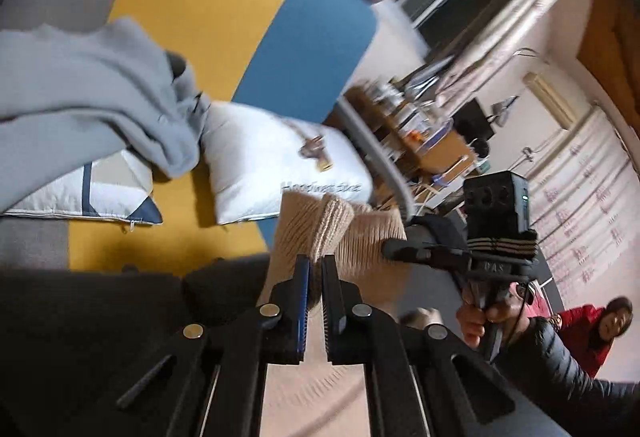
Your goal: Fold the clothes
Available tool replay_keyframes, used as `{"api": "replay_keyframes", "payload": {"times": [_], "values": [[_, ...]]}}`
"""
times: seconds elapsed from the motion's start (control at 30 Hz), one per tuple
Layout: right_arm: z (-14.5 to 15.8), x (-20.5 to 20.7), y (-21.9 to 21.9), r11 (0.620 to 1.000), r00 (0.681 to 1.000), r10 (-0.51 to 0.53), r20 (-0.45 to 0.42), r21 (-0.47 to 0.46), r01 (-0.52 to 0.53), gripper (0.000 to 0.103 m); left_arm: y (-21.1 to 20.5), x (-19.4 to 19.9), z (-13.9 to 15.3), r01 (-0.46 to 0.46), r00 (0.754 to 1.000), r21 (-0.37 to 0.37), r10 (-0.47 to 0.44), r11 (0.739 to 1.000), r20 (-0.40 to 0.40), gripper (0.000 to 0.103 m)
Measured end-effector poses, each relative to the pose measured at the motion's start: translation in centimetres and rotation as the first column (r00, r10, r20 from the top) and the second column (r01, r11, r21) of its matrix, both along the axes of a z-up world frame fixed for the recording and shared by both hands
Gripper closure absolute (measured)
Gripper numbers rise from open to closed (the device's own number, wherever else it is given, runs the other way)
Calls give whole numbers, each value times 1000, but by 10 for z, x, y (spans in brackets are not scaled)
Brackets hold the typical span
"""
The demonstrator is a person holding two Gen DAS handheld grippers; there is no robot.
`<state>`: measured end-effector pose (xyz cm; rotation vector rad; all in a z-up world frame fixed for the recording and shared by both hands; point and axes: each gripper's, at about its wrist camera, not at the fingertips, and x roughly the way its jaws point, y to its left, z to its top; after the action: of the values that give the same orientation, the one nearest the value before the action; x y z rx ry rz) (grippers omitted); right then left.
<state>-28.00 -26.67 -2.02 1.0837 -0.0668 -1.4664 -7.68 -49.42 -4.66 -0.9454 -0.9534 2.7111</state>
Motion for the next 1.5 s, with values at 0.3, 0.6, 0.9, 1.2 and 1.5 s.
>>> {"api": "replay_keyframes", "payload": {"times": [0.3,0.6,0.9,1.2,1.5], "values": [[14,96,81,989,993,120,-14,-89,-121,91,61,103,-16,28,999,-11,-28,1000,-20,98],[-65,130,143,994,994,31,106,99,-41,81,45,174,-96,-132,987,279,100,951,125,85],[-72,121,139,993,963,-115,244,32,110,46,34,164,-122,-171,985,542,124,822,124,72],[-73,155,90,985,992,-91,91,153,76,88,47,136,-112,-227,956,395,126,890,266,88],[-22,165,117,987,993,-114,-34,107,117,96,60,146,-73,-258,929,108,216,960,301,103]]}}
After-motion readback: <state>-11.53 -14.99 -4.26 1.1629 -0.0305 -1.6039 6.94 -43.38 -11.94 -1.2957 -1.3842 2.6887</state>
